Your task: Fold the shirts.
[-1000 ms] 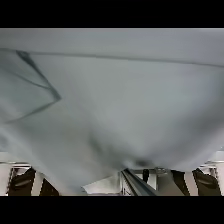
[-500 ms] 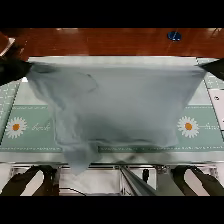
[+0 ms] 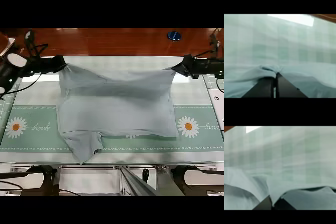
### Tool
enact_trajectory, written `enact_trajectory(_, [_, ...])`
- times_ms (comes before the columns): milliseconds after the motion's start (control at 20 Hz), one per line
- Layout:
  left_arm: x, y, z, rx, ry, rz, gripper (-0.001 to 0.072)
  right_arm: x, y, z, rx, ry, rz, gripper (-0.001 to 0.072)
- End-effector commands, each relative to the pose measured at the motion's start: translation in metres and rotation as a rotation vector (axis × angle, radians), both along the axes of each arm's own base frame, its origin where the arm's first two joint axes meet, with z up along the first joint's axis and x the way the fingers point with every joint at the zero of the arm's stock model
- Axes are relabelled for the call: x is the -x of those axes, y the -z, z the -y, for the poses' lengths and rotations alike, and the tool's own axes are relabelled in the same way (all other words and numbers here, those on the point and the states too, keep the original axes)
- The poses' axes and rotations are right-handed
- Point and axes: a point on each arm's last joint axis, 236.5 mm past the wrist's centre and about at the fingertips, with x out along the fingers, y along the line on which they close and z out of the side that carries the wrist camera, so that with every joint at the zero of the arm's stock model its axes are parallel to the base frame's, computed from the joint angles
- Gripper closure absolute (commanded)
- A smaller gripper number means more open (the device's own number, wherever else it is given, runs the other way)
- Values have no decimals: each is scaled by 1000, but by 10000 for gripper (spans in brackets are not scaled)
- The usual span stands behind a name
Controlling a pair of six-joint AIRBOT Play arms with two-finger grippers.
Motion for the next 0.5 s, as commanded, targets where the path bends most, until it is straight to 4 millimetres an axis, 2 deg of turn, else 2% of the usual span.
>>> enact_trajectory(0, [-11,38,9,9,7,-68,689,-28,36,3,-12,34,-55,689])
enact_trajectory(100, [-9,41,6,12,7,-83,689,-28,40,8,13,32,-64,688])
enact_trajectory(200, [-1,41,3,23,27,-120,689,-20,45,9,28,8,-91,688])
enact_trajectory(350, [28,47,-2,18,149,-219,688,3,59,15,71,-54,-170,688])
enact_trajectory(450, [53,61,-14,-43,231,-301,688,23,74,27,155,-103,-243,688])
